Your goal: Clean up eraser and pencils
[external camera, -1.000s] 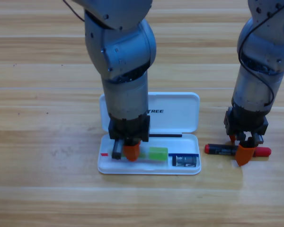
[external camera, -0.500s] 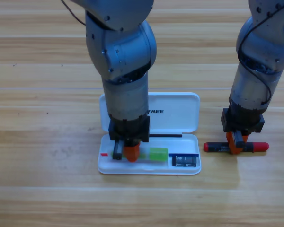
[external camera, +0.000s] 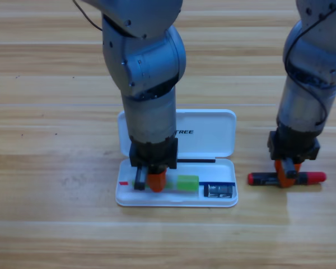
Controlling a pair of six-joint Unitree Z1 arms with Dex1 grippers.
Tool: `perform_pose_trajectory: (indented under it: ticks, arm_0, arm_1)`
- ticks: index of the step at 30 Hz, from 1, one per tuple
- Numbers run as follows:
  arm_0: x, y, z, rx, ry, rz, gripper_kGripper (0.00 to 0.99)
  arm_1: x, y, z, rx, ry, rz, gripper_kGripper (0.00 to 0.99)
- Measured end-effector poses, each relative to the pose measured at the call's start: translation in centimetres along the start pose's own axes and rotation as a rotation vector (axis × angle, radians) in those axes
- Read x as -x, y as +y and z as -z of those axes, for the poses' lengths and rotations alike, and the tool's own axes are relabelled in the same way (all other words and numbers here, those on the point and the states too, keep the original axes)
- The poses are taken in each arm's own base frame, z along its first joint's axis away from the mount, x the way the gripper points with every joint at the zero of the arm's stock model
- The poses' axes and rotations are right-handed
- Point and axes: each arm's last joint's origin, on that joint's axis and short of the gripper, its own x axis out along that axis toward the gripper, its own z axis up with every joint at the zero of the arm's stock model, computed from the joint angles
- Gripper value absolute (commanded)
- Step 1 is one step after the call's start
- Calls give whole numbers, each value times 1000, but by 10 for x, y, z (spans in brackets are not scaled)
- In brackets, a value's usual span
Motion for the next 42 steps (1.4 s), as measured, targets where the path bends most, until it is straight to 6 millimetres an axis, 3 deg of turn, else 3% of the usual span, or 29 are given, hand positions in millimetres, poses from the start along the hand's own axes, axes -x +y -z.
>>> perform_pose_trajectory:
  ticks: [9,14,15,18,19,20,32,37,40,42]
  arm_0:
    - [-10,0,-2,-1,17,14,0]
    - [-10,0,-2,7,17,13,0]
    - [-10,0,-2,8,17,13,103]
    - [-10,0,-2,12,17,13,853]
    - [-10,1,-1,13,18,12,954]
    - [-11,0,-1,15,19,13,988]
    - [-6,12,6,59,22,-24,990]
    - [0,4,9,45,48,0,990]
    - [23,-3,18,44,48,10,990]
    - [54,-7,25,54,11,-9,990]
  arm_1:
    - [55,22,16,2,-37,47,12]
    - [64,26,19,2,-49,61,12]
    - [64,26,18,2,-49,61,12]
    - [64,27,17,4,-48,60,12]
    - [64,27,17,5,-48,60,12]
    - [64,28,17,6,-48,60,12]
    - [65,28,15,8,-49,61,12]
    - [71,29,9,11,-65,77,14]
    - [84,29,-2,8,-87,99,14]
    - [91,28,-13,20,-110,121,14]
